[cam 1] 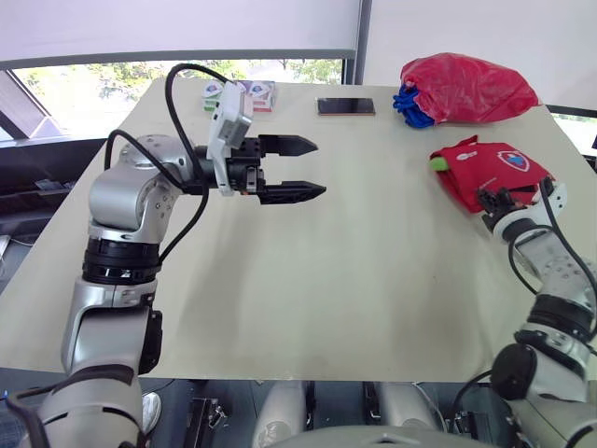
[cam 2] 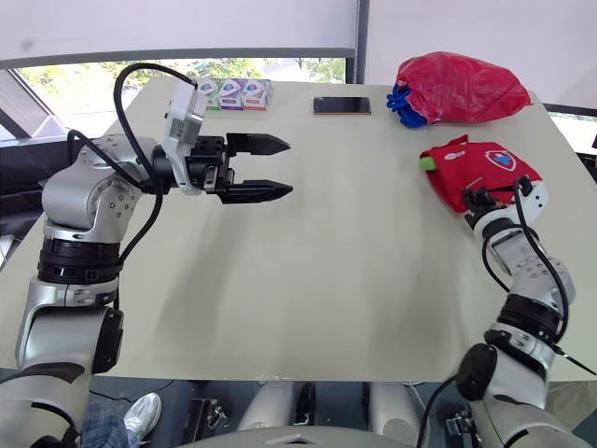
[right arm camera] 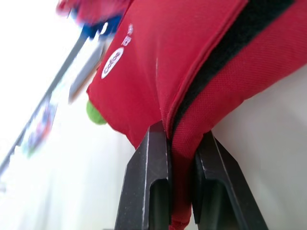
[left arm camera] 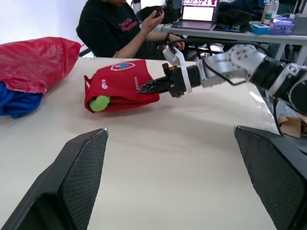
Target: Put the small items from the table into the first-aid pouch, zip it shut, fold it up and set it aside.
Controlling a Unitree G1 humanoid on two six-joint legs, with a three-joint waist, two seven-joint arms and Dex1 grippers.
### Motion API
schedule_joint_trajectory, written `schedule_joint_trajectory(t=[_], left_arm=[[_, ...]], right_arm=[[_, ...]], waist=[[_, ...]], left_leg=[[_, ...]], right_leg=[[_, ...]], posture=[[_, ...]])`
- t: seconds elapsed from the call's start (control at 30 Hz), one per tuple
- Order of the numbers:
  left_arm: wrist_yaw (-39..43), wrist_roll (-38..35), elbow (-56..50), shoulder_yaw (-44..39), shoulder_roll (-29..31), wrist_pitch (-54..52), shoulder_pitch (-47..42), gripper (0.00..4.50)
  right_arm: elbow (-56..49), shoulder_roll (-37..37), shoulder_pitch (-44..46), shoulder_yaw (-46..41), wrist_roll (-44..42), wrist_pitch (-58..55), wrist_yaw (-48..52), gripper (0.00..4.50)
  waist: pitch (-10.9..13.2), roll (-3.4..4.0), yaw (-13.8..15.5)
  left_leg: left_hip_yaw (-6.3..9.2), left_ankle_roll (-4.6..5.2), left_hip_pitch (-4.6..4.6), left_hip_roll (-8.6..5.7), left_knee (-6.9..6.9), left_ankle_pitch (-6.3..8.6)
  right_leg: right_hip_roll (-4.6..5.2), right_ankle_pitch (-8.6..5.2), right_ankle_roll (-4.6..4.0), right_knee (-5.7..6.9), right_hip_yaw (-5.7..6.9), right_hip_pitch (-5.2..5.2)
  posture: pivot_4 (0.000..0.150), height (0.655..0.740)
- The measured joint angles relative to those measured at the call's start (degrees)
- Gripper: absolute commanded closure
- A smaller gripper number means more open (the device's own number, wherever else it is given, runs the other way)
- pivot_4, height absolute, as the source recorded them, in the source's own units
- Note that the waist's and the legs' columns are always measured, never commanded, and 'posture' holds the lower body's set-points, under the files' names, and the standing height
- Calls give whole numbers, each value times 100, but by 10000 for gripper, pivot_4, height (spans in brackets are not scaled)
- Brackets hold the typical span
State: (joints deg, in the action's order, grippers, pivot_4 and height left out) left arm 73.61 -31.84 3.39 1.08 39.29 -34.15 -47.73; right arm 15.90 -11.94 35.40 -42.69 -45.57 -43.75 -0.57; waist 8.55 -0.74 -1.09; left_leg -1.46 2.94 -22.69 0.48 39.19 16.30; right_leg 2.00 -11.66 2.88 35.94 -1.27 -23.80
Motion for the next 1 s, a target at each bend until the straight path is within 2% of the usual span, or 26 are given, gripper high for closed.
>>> schedule_joint_trajectory(t=[0.1,0.23,0.3,0.37,0.4,0.43,0.47,0.53,0.57,0.6,0.7,0.77,0.8,0.83,0.87,0.93,1.0], left_arm=[[5,61,117,6,-35,70,-5,0],[7,132,241,8,-65,164,-11,0],[18,144,252,7,-64,225,-10,0],[24,162,253,7,-66,250,-9,0],[27,169,253,8,-68,256,-8,0],[31,184,252,2,-54,267,3,0],[34,191,252,0,-58,295,20,0],[27,206,247,-27,-52,336,115,0],[24,209,248,-33,-48,339,141,0],[4,220,236,-39,-54,353,200,0],[-34,252,210,-58,-37,429,418,0],[-188,297,117,-110,-33,562,834,0],[-240,321,123,-137,-13,579,1000,0],[-415,360,47,-178,-52,669,1339,0],[-421,363,48,-184,-47,671,1371,0],[-629,412,-58,-303,-31,772,1789,0],[-735,438,-117,-381,-20,814,2057,0]], right_arm=[[-195,643,214,-93,-7,591,-827,44813],[-452,1018,205,-30,-22,694,-1343,44813],[-712,1025,44,202,-25,571,-1387,35040],[-889,977,-163,443,-23,360,-1375,30472],[-987,918,-294,536,-39,212,-1386,25150],[-1121,840,-444,606,-84,39,-1400,21781],[-1316,708,-619,674,-165,-210,-1410,17860],[-1874,292,-1099,855,-379,-837,-1336,6239],[-1997,183,-1200,887,-418,-960,-1311,4345],[-2283,-36,-1432,980,-494,-1234,-1199,582],[-2876,-588,-2019,1245,-718,-1672,-729,582],[-3529,-1426,-2793,1608,-710,-1559,424,582],[-3702,-1606,-2947,1628,-704,-1487,758,582],[-4154,-2241,-3532,1818,-479,-890,1918,582],[-4186,-2264,-3561,1820,-462,-853,2002,582],[-4455,-2691,-4221,1943,10,98,3251,582],[-4457,-2773,-4484,1941,202,513,3720,582]], waist=[[0,1,-18],[0,3,-22],[0,2,-15],[0,3,-11],[0,3,-5],[1,4,3],[1,5,19],[0,6,29],[0,6,28],[0,6,21],[-1,6,12],[-3,20,17],[0,12,-3],[1,10,11],[1,2,7],[0,-13,25],[-2,-13,35]], left_leg=[[1,-2,-1,2,-8,-1],[-1,-3,-5,2,-11,-1],[-1,-2,-6,0,-10,-1],[-2,0,-6,0,-10,0],[-2,0,-6,-1,-10,0],[0,1,-6,0,-10,1],[1,2,-6,0,-11,1],[1,10,-7,0,-11,6],[1,18,-8,0,-10,10],[-2,20,-7,0,-9,12],[-2,23,-1,1,-9,14],[-7,25,0,2,-11,15],[-8,25,5,6,-11,15],[-6,25,6,8,-8,15],[-6,25,11,11,-7,15],[-4,25,10,14,-1,15],[-6,25,21,13,0,15]], right_leg=[[0,0,-1,2,1,-7],[3,0,-1,1,1,-10],[5,0,-1,-1,1,-9],[5,0,-1,-2,1,-9],[5,0,-1,-1,1,-9],[5,0,-2,-1,3,-9],[5,0,-2,0,4,-9],[6,-1,-2,-2,4,-8],[6,-1,-2,-3,4,-9],[6,-1,-2,-3,1,-8],[4,-1,-1,-2,-1,-6],[3,-3,1,-7,-6,-6],[-2,-3,1,-7,-8,-1],[-4,-4,3,-14,-5,3],[-6,-4,3,-13,-5,7],[-6,-10,12,-13,-1,8],[-2,-15,13,-12,-2,20]], posture=[[1500,7400],[1500,7400],[1500,7400],[1500,7400],[1500,7400],[1500,7400],[1500,7400],[1500,7400],[1500,7400],[1500,7400],[1500,7400],[1500,7400],[1500,7400],[1500,7400],[1500,7400],[1500,7400],[1500,7400]])
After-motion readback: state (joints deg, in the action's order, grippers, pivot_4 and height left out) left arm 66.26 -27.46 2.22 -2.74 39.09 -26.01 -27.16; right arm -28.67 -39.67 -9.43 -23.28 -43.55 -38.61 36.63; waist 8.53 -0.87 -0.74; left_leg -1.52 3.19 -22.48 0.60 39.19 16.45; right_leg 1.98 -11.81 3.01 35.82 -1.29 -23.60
